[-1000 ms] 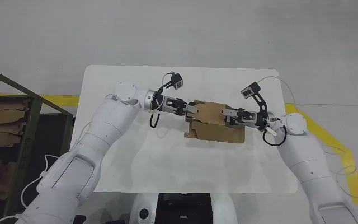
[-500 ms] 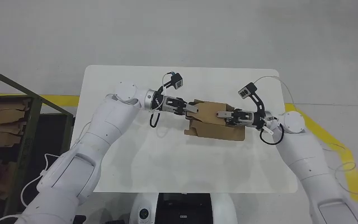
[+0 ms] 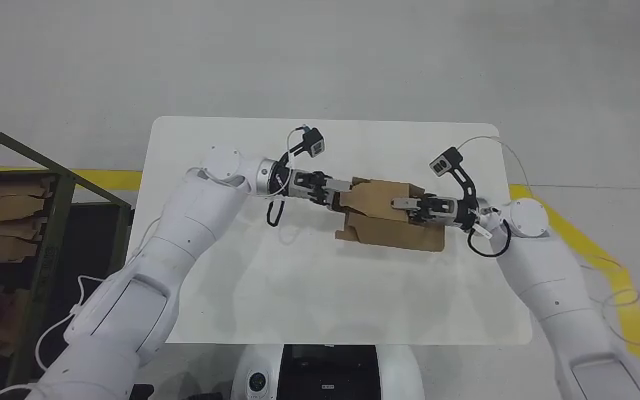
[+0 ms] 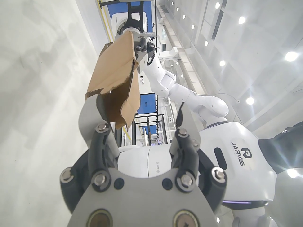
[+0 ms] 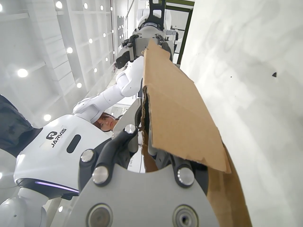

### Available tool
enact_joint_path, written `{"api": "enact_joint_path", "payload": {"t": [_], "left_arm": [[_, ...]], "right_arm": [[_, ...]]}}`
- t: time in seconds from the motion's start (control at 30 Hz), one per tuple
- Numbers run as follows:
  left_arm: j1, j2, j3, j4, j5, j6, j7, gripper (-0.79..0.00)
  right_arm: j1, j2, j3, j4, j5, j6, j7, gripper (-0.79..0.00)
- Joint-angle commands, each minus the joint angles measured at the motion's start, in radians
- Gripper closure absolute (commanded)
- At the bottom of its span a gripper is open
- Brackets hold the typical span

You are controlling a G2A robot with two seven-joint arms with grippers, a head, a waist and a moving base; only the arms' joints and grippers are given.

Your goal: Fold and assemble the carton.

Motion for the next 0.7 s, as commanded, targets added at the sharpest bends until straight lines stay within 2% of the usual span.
{"api": "enact_joint_path", "payload": {"t": [0.0, 0.67], "left_arm": [[0.003, 0.002, -0.003, -0.005, -0.003, 0.000, 0.000, -0.785], [0.022, 0.014, -0.029, -0.056, -0.034, 0.000, 0.000, -0.785]], "right_arm": [[-0.006, 0.001, 0.000, -0.004, -0.002, -0.001, -0.001, 0.000], [-0.017, -0.012, -0.017, 0.049, -0.029, -0.084, -0.084, 0.000]]}}
